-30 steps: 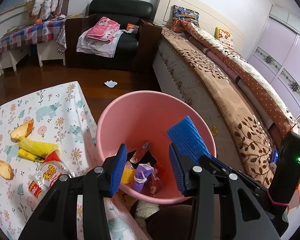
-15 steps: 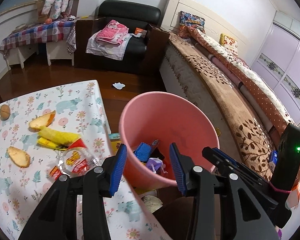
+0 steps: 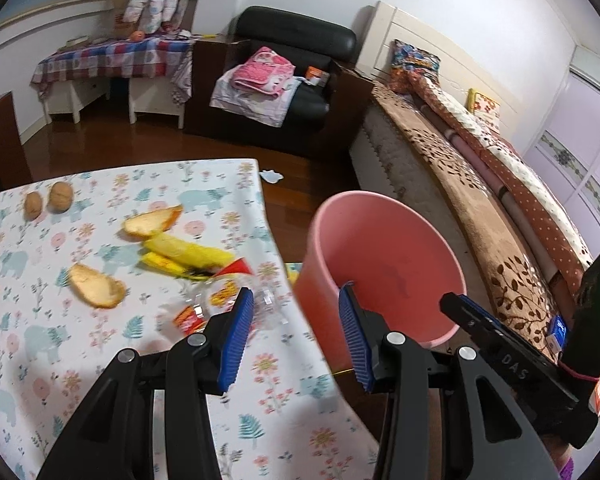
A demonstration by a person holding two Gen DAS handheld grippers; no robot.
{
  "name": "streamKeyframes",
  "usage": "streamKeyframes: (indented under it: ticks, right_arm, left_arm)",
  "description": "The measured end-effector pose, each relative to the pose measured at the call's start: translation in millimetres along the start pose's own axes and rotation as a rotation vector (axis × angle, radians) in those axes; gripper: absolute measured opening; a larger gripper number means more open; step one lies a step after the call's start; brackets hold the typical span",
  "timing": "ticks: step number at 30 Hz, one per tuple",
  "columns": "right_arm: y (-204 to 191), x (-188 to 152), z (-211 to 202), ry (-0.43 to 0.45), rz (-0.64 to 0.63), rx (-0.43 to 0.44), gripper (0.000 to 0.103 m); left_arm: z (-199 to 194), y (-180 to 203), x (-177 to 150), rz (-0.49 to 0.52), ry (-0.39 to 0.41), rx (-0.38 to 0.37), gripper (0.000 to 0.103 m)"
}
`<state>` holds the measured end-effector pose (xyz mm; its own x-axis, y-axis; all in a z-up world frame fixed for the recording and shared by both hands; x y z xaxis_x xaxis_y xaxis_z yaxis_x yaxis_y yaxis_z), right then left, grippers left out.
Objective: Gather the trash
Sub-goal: 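Move both grippers back to the remaining trash on the table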
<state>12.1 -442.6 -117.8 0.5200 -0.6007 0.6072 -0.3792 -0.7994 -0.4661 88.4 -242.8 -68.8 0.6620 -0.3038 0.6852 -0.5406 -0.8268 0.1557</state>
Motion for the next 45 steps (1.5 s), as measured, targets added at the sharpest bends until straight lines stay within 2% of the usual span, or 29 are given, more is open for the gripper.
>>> streamKeyframes:
  ticks: [14, 21, 26, 29, 39, 45]
  right_arm:
    - [-34, -23, -1, -0.033, -0.087, 0.056, 0.026]
    - [-46, -36, 6, -0.066, -0.113, 0.078, 0.026]
    - [-54, -43, 11, -0.086, -0.131, 0.089, 0.026]
    - [-59, -47, 15, -0.096, -0.143, 0.098, 0.026]
    - [-72, -52, 24, -0.123, -0.18, 0.136, 0.026]
    - [-91, -47, 33, -0.155, -0.207, 0.196, 0.026]
  left_arm:
    - [-23, -57, -30, -0.091, -0.003, 0.09, 0.044]
    - [-29, -96, -56, -0.159, -0.041, 0.156, 0.044]
    - [-25, -120, -68, -0.239, -0.073, 0.175, 0.044]
    - [-19, -132, -67, -0.278, -0.077, 0.187, 0.044]
    - [9, -161, -42, -0.291, -0.057, 0.26, 0.044]
    - [34, -176, -35, -0.305, -0.072, 0.274, 0.044]
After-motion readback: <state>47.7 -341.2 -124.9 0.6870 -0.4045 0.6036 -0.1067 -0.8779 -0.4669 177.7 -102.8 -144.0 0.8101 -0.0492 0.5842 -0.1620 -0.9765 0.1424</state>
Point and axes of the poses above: each gripper's, at about its wrist camera, not at the fingertips, and z roughly the way its jaws point, y to its right, x to its top, the point moved 6 cm from there along z, roughly the way its jaws point, and after that the axes turned 10 degrees about z, right-handed, at the moved point
